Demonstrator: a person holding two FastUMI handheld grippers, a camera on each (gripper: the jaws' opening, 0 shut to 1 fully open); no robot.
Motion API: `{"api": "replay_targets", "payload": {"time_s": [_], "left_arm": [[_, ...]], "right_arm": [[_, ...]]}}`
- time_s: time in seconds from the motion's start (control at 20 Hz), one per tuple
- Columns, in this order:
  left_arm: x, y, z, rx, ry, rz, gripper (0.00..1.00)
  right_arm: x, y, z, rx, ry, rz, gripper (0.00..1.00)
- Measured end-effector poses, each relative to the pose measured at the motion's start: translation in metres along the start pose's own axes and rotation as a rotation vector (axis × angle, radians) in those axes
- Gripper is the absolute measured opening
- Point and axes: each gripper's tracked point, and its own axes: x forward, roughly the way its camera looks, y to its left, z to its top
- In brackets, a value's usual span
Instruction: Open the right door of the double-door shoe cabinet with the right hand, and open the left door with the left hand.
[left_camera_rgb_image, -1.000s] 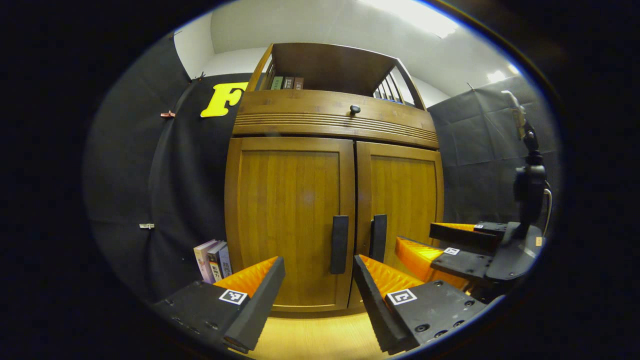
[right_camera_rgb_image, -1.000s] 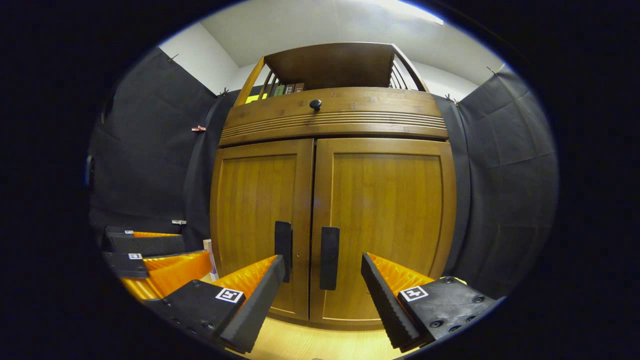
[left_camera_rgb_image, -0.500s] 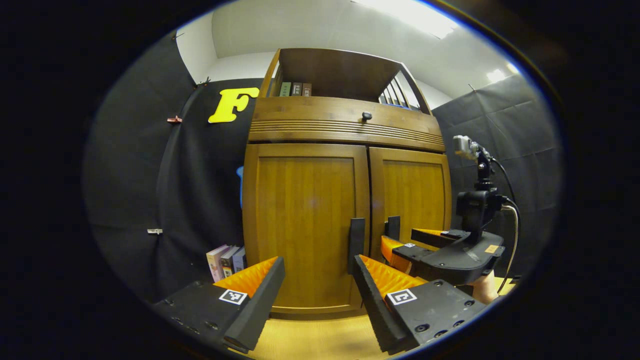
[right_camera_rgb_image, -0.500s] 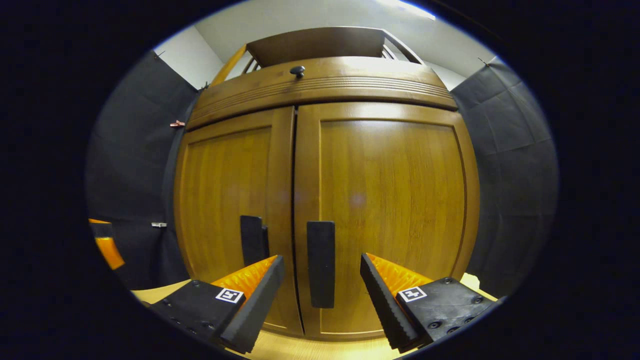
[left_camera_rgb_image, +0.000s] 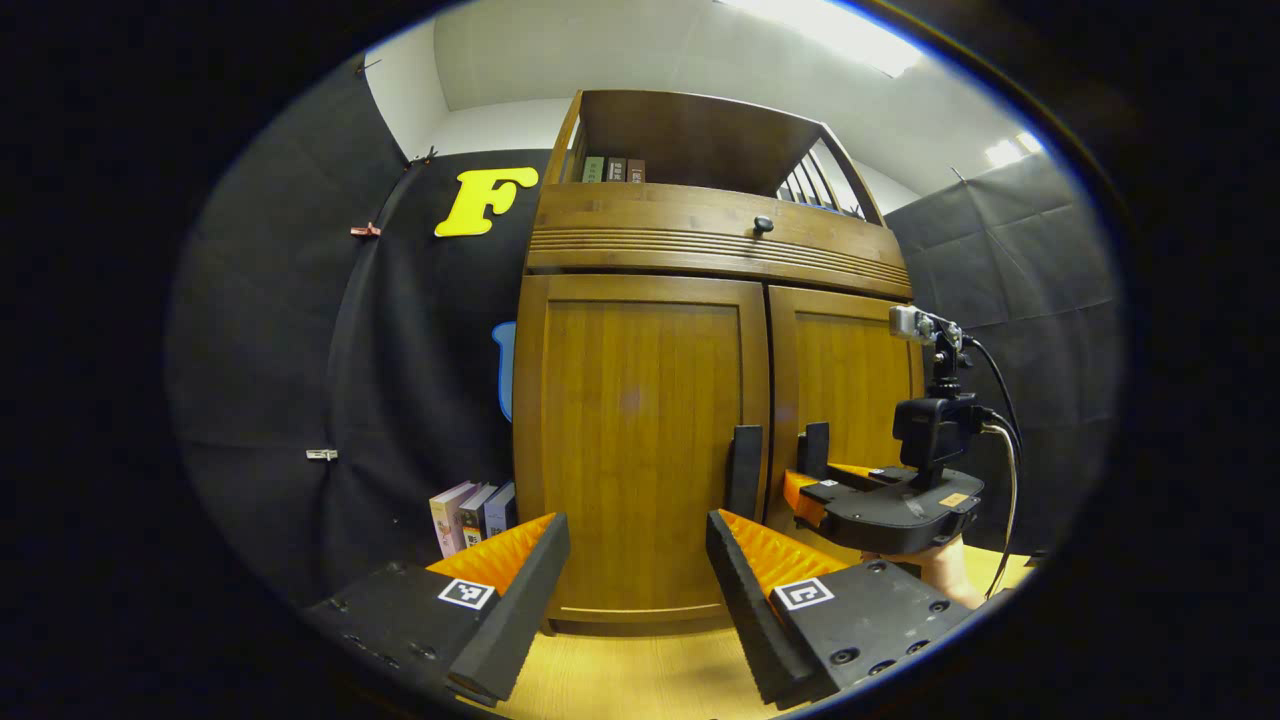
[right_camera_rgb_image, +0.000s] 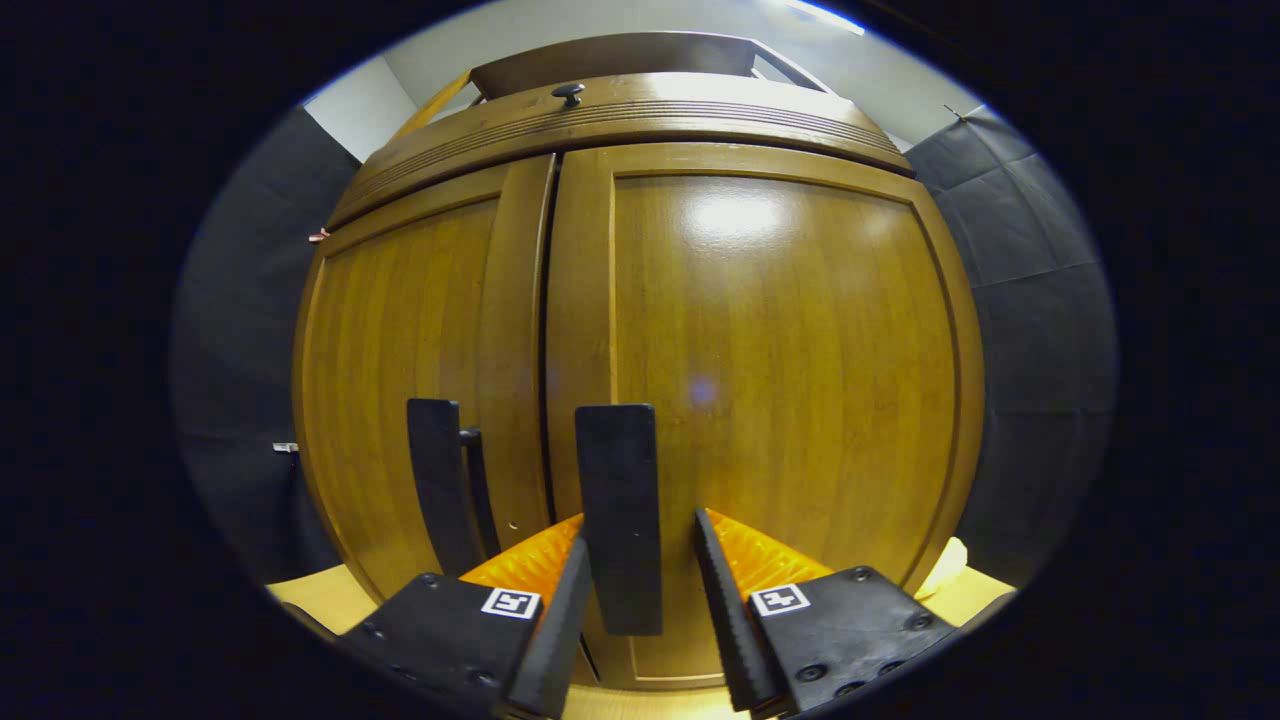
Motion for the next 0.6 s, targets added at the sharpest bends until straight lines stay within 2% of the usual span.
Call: {"api": "replay_targets", "payload": {"time_s": [0.1, 0.15, 0.2, 0.25, 0.3, 0.4, 0.45, 0.55, 0.6], "left_arm": [[0.000, 0.005, -0.003, -0.002, 0.002, 0.013, 0.86], [0.000, 0.006, -0.004, -0.006, 0.003, 0.016, 0.86], [0.000, 0.006, -0.005, -0.012, 0.005, 0.019, 0.86], [-0.001, 0.007, -0.006, -0.018, 0.007, 0.020, 0.86], [-0.002, 0.007, -0.006, -0.021, 0.008, 0.024, 0.86], [-0.005, 0.009, -0.004, -0.022, 0.005, 0.038, 0.86], [-0.007, 0.009, -0.004, -0.021, 0.003, 0.044, 0.86], [-0.010, 0.006, -0.001, -0.021, 0.000, 0.050, 0.86], [-0.012, 0.004, 0.000, -0.020, 0.000, 0.051, 0.82]], "right_arm": [[0.000, 0.002, 0.001, -0.044, -0.019, -0.026, 0.42], [0.001, 0.001, 0.002, -0.063, -0.020, -0.034, 0.37], [-0.001, -0.001, 0.005, -0.064, -0.020, -0.033, 0.27], [-0.005, 0.002, -0.001, -0.046, -0.004, -0.030, 0.27], [-0.005, 0.002, -0.001, -0.048, 0.001, -0.025, 0.22], [-0.010, 0.002, -0.002, -0.069, 0.009, -0.016, 0.22], [-0.016, 0.002, -0.001, -0.072, 0.012, -0.007, 0.17], [-0.025, 0.002, 0.000, -0.053, 0.025, 0.023, 0.18], [-0.031, 0.003, 0.000, -0.047, 0.028, 0.038, 0.22]]}}
